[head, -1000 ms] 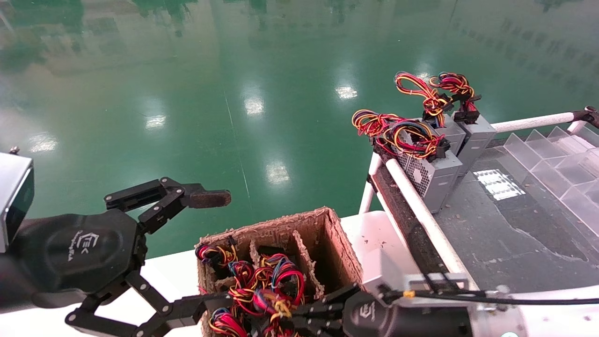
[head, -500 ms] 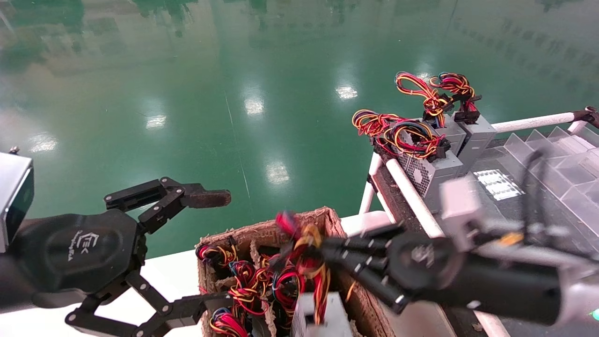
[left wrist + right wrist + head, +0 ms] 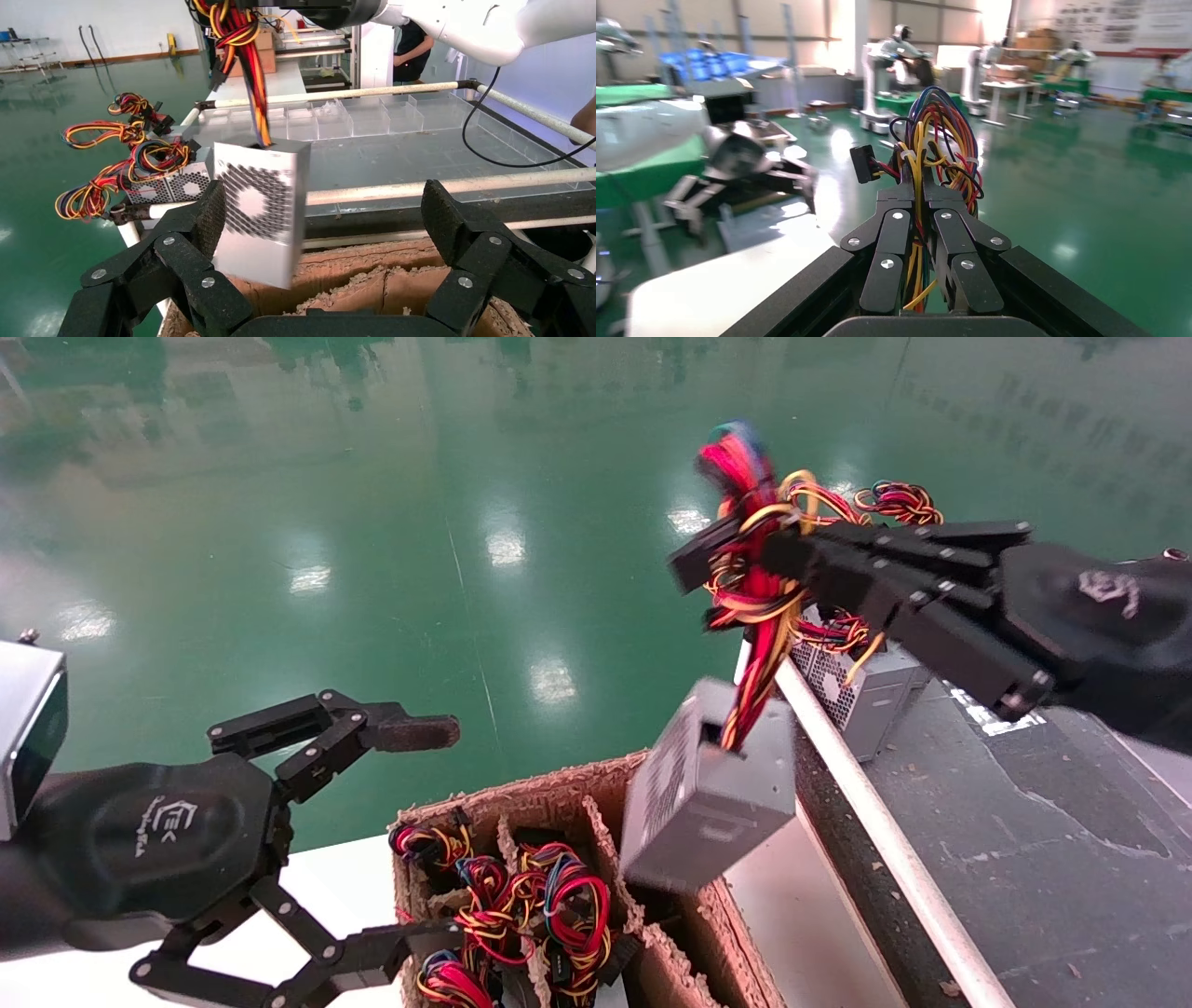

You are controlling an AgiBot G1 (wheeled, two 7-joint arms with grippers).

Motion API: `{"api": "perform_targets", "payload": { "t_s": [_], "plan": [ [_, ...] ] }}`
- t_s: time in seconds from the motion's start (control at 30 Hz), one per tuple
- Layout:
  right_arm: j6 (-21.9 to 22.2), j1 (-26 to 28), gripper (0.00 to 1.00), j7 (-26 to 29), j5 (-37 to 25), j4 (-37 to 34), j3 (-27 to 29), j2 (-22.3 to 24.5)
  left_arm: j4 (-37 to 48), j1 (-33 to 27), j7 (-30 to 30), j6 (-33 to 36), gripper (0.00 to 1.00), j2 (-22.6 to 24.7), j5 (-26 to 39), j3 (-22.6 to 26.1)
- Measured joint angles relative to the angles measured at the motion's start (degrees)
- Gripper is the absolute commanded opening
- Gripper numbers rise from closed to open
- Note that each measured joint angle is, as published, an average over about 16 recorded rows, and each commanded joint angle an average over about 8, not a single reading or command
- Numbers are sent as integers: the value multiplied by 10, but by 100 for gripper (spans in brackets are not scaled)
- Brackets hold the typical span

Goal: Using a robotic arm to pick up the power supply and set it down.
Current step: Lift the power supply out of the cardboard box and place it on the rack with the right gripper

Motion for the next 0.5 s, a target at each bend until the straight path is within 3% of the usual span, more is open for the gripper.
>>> {"api": "perform_targets", "payload": {
  "t_s": [0.5],
  "plan": [
    [-16,6,0,-51,-11,-113,34,83,0,0,0,0,100,0,0,0]
  ]
}}
